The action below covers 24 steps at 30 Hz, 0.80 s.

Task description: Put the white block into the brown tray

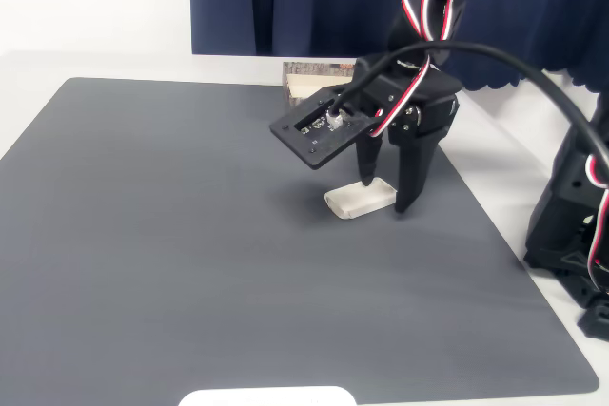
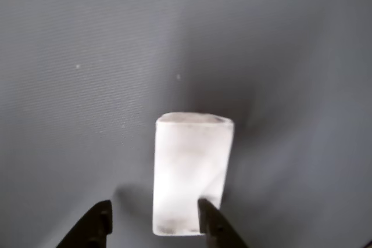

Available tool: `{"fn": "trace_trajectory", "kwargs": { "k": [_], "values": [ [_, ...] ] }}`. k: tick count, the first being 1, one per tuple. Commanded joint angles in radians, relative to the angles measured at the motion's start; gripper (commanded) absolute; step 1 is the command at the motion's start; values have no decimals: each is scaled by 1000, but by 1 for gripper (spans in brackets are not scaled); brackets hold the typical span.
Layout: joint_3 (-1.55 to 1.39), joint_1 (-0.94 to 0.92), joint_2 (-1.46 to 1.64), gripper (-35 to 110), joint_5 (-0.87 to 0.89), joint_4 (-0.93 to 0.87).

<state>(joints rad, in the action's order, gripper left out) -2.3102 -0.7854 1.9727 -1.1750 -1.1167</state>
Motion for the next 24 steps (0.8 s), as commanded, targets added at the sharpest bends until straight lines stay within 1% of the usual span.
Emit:
{"fn": "trace_trajectory", "kwargs": {
  "k": [1,14,24],
  "values": [
    [6,8,-3,33,0,18],
    [8,5,-23,30,-9,41],
    [44,3,-15,37,-46,43]
  ]
}}
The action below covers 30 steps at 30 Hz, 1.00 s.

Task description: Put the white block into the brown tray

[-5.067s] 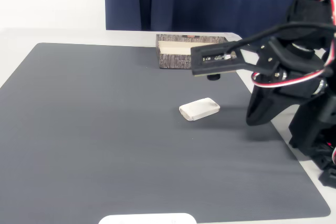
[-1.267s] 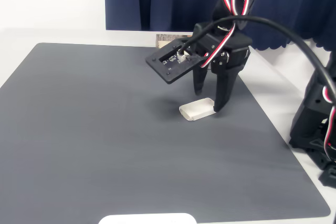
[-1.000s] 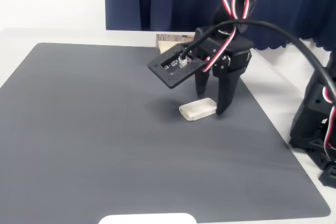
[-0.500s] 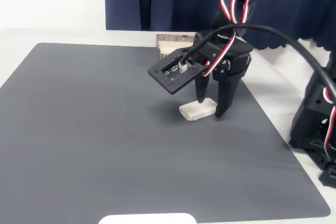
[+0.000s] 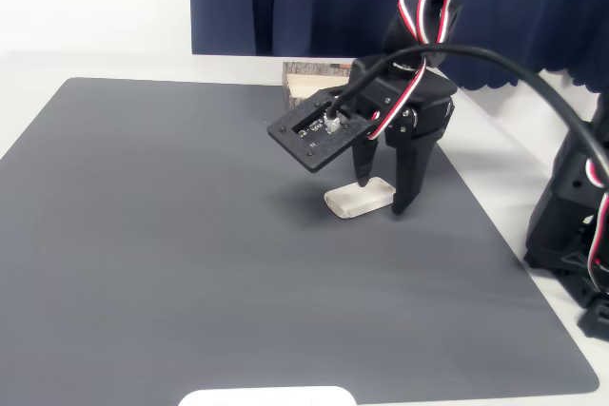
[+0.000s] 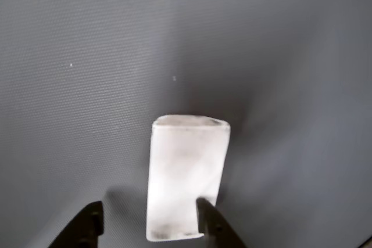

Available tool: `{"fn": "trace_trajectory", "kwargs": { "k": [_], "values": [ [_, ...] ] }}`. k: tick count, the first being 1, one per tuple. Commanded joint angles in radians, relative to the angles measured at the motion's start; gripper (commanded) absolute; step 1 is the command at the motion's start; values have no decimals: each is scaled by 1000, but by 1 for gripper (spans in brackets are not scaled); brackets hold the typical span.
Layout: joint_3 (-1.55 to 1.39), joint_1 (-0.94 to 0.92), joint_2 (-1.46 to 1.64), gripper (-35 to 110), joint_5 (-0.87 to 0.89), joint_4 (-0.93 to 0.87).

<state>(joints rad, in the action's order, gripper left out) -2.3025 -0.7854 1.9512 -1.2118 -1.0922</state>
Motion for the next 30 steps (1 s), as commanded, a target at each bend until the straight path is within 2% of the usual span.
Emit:
{"fn": "trace_trajectory", "kwargs": {
  "k": [1,30],
  "values": [
    [41,3,11,37,-9,17],
    [21,-2,49,40,-6,11]
  ]
}}
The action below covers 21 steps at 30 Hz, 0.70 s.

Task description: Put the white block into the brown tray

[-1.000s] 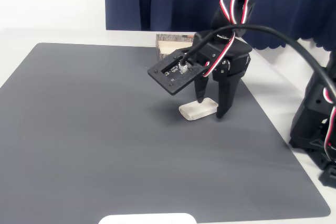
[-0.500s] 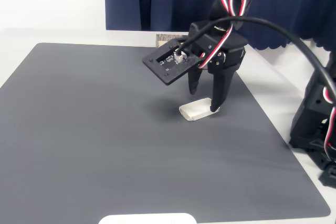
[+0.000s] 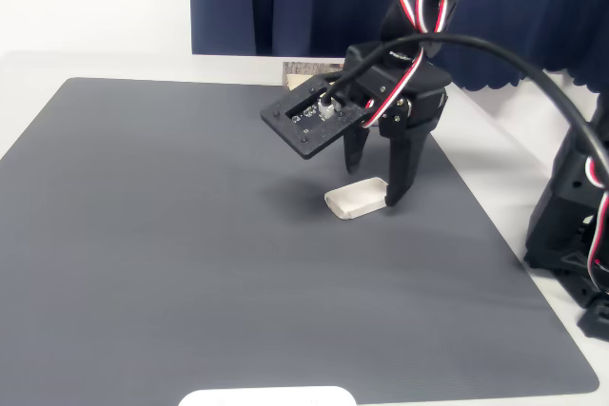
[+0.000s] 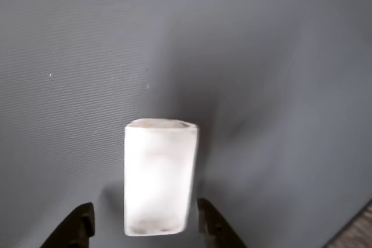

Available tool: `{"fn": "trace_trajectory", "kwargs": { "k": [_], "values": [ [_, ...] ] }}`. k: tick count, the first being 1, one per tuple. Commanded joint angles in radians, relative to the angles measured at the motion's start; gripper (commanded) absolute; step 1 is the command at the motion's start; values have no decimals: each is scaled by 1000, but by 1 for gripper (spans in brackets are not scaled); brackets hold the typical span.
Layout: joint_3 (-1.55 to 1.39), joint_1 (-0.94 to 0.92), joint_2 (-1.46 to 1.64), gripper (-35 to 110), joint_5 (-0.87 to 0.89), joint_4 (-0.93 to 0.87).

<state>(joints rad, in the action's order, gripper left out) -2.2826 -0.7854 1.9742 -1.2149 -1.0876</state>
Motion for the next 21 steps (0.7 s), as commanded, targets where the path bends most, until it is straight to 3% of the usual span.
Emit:
{"fn": "trace_trajectory", "kwargs": {
  "k": [1,21],
  "values": [
    [-2,-2,25,40,-3,6],
    [-49,-8,-17,36,-3,67]
  ]
}}
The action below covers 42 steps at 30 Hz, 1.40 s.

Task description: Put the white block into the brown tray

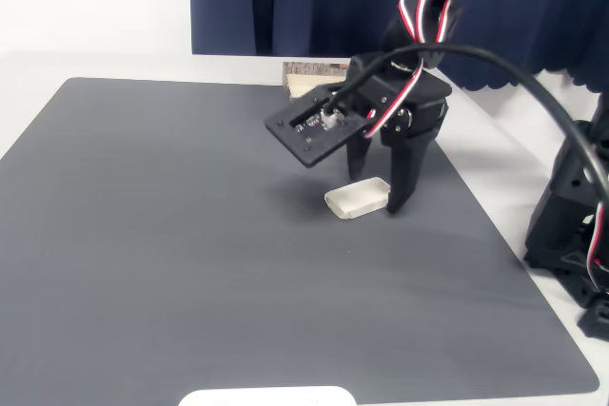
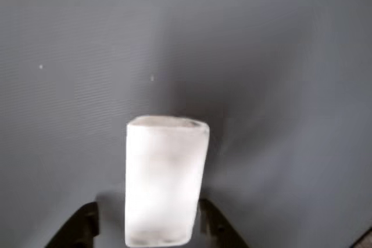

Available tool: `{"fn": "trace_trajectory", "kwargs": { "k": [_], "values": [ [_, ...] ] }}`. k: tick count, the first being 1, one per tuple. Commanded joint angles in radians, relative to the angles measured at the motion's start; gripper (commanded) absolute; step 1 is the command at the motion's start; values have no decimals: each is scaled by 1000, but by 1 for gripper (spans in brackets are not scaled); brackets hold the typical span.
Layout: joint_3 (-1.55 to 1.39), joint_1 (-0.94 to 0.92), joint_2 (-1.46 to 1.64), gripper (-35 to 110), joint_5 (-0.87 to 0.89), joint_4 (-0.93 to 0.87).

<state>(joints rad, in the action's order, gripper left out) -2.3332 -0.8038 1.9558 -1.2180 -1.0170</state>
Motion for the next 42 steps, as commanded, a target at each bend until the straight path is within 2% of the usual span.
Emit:
{"fn": "trace_trajectory", "kwargs": {
  "k": [1,18,25,34,42],
  "values": [
    [2,14,2,36,0,-3],
    [-21,35,-26,23,46,0],
    [-43,43,-29,9,80,3],
    [-51,69,3,0,80,2],
    [-34,149,58,0,86,18]
  ]
}}
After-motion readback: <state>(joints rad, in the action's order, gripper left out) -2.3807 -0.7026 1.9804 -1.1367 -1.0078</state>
